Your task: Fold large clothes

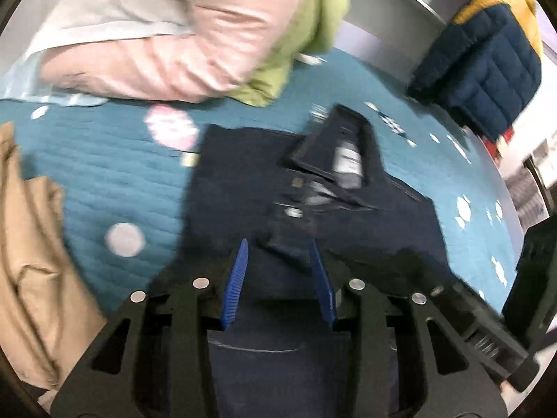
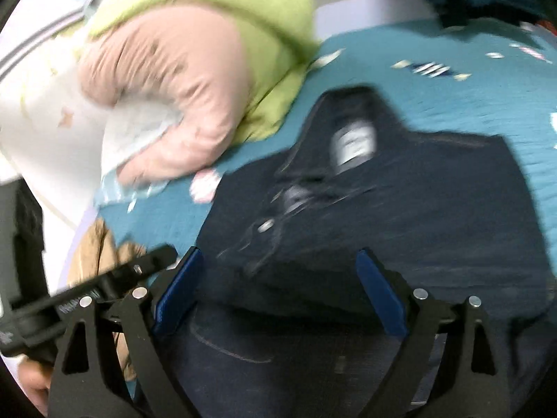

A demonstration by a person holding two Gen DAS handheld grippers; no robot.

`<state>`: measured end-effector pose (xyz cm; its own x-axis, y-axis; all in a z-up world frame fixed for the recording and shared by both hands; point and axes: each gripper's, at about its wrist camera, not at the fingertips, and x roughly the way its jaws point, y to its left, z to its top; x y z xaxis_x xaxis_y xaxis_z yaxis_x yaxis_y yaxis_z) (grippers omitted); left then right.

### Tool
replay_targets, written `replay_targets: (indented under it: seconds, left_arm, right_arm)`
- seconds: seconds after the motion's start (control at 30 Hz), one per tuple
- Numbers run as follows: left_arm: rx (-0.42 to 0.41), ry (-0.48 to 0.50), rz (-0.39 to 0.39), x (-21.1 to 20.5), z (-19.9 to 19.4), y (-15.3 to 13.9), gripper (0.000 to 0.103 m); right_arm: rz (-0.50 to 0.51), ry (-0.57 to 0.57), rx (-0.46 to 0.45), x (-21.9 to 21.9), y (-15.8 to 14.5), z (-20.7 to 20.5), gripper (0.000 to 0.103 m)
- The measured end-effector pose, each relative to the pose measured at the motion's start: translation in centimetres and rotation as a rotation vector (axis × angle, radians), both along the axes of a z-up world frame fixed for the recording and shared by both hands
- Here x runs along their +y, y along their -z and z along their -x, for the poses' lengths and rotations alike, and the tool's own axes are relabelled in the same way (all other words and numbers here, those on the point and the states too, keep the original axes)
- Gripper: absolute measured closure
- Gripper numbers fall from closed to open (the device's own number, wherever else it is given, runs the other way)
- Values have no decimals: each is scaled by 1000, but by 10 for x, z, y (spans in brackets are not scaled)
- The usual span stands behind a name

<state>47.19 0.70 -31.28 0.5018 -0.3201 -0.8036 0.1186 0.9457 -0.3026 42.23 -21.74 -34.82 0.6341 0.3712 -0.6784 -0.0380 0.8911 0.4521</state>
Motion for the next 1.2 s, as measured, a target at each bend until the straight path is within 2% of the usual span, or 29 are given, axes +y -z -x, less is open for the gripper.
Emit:
replay_targets:
  seconds: [0.03, 0.1, 0.17, 0.2, 0.23, 0.3, 0.37, 0.43, 0.57, 0.67, 0.7, 0.73, 0.77, 0.8, 0.9, 1.0, 1.03, 1.13, 1.2]
  left_arm:
    - [8, 25, 6, -10, -3, 2, 63]
    - [13, 65, -16, -29, -9, 8, 63]
    - [40, 108, -15, -48, -18, 19, 63]
    - [59, 121, -7, -53, -21, 24, 62]
    - [93, 137, -6, -60, -26, 34, 55]
    - [157, 148, -27, -68, -35, 55, 55]
    - [198, 157, -32, -72, -40, 72, 55]
    - [200, 163, -25, -76, -42, 79, 55]
    - [212, 165, 8, -73, -44, 77, 54]
    - [193, 157, 82, -56, -49, 59, 53]
    - [163, 142, 105, -46, -52, 48, 48]
    - [138, 122, 117, -35, -57, 39, 40]
    - [117, 87, 122, -21, -65, 29, 35]
    - [114, 62, 121, -11, -72, 26, 32]
    - [167, -26, 81, 21, -106, 27, 32]
    - [206, -78, 38, 42, -135, 37, 32]
    - [216, -96, 46, 47, -144, 40, 32]
    - [295, -106, 66, 55, -166, 57, 32]
    - [317, -120, 35, 56, -175, 67, 32]
  right_arm:
    - [22, 38, 1, -15, 0, 1, 20]
    - [37, 110, 32, -48, 8, 3, 32]
    - [14, 172, 93, -81, 23, 5, 64]
    - [-5, 190, 119, -93, 32, 7, 71]
    - [-12, 222, 152, -107, 42, 8, 81]
    - [0, 281, 209, -127, 61, 13, 84]
    - [28, 299, 288, -141, 90, 14, 97]
    - [-42, 307, 292, -153, 107, 18, 103]
    - [-32, 298, 315, -155, 99, 15, 103]
    - [-128, 264, 283, -160, 84, 9, 94]
    - [-142, 254, 271, -163, 77, 4, 91]
    - [-149, 249, 266, -166, 74, 0, 80]
    - [-154, 245, 263, -168, 70, -7, 65]
    - [-134, 246, 257, -171, 66, -15, 61]
    - [-66, 245, 261, -178, 62, -44, 61]
    - [-54, 249, 289, -187, 65, -69, 61]
    - [-50, 245, 297, -189, 69, -76, 60]
    - [-18, 218, 328, -188, 76, -95, 58]
    - [-21, 216, 346, -193, 81, -101, 58]
